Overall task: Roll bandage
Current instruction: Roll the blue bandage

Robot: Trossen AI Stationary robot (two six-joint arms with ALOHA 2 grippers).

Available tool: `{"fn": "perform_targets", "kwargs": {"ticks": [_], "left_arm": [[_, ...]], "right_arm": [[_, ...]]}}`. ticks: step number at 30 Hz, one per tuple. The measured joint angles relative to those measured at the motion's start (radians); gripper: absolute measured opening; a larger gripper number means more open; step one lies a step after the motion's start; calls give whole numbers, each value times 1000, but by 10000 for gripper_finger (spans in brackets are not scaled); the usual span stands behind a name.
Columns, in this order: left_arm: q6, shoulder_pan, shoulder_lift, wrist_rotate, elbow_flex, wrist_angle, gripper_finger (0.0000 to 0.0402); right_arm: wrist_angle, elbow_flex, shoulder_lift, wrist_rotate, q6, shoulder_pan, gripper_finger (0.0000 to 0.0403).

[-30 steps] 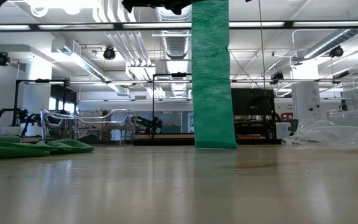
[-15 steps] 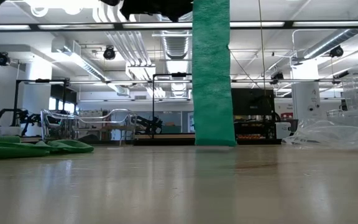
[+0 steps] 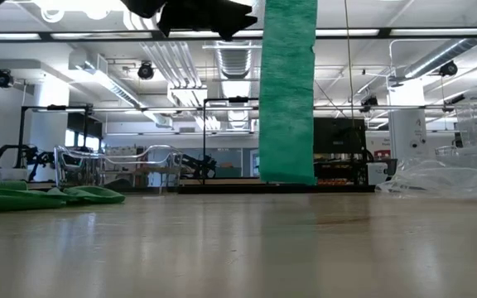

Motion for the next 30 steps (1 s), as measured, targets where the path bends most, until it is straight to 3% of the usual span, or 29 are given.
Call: {"fn": "perform_targets", "kwargs": {"ticks": [5, 11, 14, 30], "left_arm": [[-101, -3, -5, 88, -49, 225, 239], [-251, -11, -3, 82, -217, 549, 230], [-309, 12, -9, 64, -275, 629, 230], [-361, 10, -13, 79, -323, 638, 302]], "right_arm": [[33, -56, -52, -1, -4, 0, 18], [68, -127, -108, -1, 61, 0, 18], [68, -150, -122, -1, 97, 0, 18], [121, -108, -25, -37, 130, 1, 18]]}}
